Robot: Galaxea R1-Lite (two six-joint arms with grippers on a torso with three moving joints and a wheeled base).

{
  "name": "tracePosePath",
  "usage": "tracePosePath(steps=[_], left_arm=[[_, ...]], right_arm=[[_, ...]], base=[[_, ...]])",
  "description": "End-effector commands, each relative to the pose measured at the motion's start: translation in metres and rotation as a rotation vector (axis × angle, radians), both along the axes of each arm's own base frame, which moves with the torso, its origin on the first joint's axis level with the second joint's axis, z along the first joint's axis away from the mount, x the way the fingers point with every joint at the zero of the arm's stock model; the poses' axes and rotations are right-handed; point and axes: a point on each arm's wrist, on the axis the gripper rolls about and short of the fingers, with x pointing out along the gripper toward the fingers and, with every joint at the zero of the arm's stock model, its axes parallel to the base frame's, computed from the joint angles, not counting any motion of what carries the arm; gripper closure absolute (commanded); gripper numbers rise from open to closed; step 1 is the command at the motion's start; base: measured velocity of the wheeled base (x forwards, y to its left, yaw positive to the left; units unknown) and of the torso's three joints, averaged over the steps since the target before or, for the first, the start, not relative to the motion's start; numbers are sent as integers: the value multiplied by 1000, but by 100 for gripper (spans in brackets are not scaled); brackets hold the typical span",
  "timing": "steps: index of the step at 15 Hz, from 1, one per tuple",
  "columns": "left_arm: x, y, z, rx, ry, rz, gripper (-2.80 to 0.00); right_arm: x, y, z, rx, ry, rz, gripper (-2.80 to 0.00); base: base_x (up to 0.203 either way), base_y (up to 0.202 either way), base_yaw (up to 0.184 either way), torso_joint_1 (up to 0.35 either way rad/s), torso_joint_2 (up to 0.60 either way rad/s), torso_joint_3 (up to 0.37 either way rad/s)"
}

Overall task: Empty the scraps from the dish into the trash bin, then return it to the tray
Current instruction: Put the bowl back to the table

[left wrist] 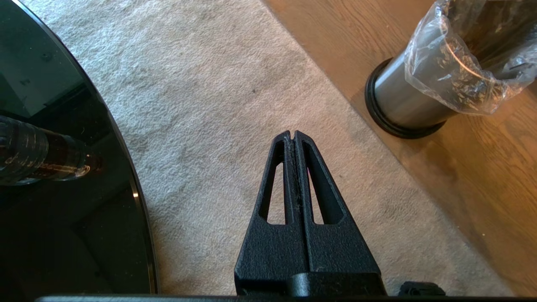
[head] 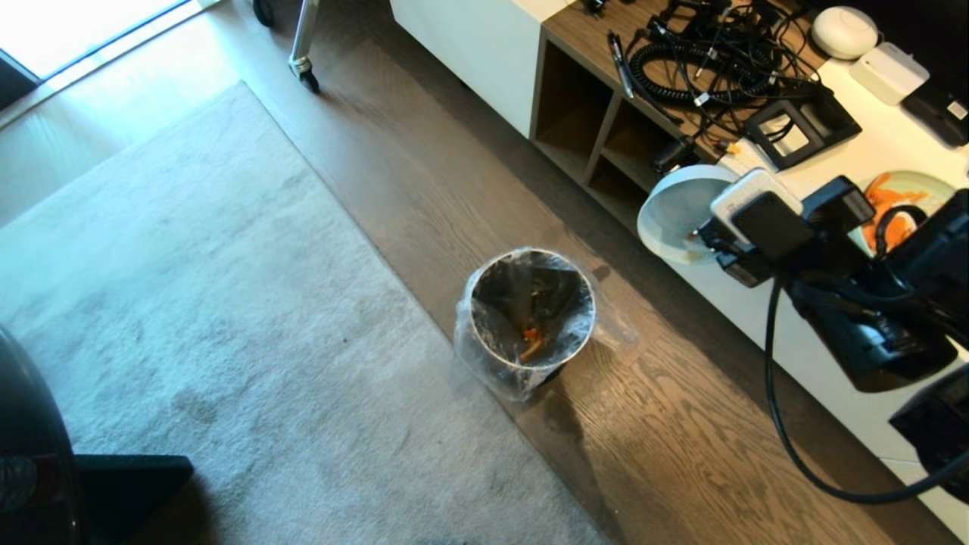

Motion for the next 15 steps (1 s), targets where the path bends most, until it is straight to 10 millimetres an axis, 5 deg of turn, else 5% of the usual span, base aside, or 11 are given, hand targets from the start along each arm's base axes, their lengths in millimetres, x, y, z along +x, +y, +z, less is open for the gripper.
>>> tracePosePath(steps=[1, 6, 10, 15], left_arm=[[0, 0, 0, -1, -1, 0, 0], [0, 0, 0, -1, -1, 0, 0], [0, 0, 0, -1, -1, 0, 0], [0, 0, 0, -1, -1, 0, 0]], right_arm=[[-1, -19, -19, 61, 79, -40, 0], [-30, -90, -88, 317, 352, -255, 0], [-77, -107, -128, 551, 496, -347, 0], [-117, -112, -110, 662, 432, -342, 0]], base=[[0, 0, 0, 0, 0, 0], [0, 0, 0, 0, 0, 0], [0, 0, 0, 0, 0, 0], [0, 0, 0, 0, 0, 0]])
